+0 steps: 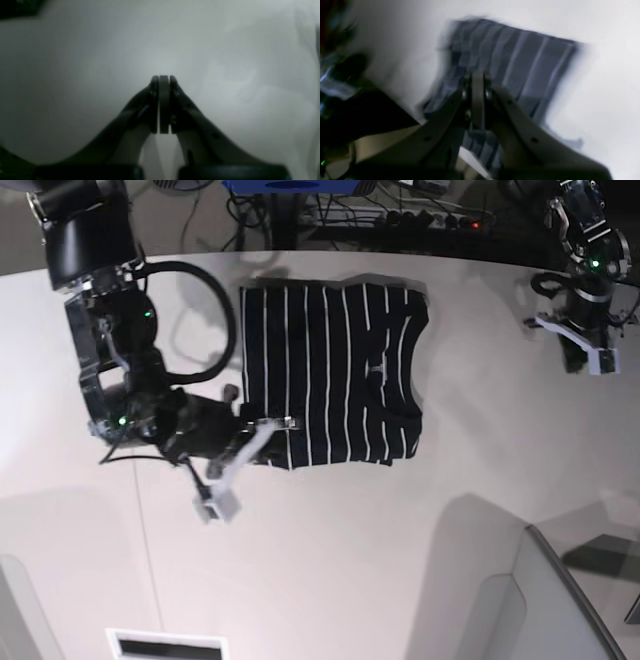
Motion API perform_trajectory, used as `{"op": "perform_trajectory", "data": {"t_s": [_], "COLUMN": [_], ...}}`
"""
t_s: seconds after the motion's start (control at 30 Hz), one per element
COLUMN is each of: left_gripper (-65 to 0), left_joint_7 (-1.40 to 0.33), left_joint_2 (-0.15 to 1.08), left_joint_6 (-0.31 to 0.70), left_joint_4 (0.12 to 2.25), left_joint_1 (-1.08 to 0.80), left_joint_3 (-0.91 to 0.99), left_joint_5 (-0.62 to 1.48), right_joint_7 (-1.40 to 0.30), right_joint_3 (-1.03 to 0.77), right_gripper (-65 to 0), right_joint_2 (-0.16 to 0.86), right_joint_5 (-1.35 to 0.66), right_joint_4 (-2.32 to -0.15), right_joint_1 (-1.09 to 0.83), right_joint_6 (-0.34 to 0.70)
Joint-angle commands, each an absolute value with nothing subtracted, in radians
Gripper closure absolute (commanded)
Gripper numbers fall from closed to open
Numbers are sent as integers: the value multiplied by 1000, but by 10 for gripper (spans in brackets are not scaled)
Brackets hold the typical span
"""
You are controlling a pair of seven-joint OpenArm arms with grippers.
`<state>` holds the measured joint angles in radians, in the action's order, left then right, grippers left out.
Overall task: Layout the t-shirt on the table in an organized manner, then fold the t-shirt properly
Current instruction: 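Press the folded stack flat with the right gripper and withdraw, then grasp the folded stack edge with the left gripper and rotate it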
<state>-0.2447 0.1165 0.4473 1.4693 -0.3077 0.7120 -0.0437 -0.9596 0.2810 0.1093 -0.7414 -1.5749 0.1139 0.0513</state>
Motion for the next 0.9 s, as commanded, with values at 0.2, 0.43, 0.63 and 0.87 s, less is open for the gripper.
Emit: {"op": "perform_trajectory", "data": {"t_s": [0.2, 0.43, 0.63, 0.87], "left_gripper": [0, 0, 0, 0], "left_joint_7": [-223, -222, -222, -222], "left_joint_2": [124, 127, 130, 127], "left_joint_6": [512, 512, 513, 513], "left_joint_4": [1460, 1465, 1465, 1466], "left_joint_1": [-332, -349, -374, -381], "left_joint_3": [717, 717, 719, 711], "left_joint_5": [-35, -33, -33, -33], "right_joint_7": [-851, -765, -659, -595], "right_joint_3": [278, 280, 278, 285], "right_gripper": [-8, -8, -8, -8], "right_joint_2": [67, 45, 54, 54], "right_joint_5": [-785, -785, -785, -780], "right_joint_4": [-1457, -1250, -1044, -972], "right_joint_1": [173, 243, 294, 294], "right_joint_6": [240, 277, 277, 277]}}
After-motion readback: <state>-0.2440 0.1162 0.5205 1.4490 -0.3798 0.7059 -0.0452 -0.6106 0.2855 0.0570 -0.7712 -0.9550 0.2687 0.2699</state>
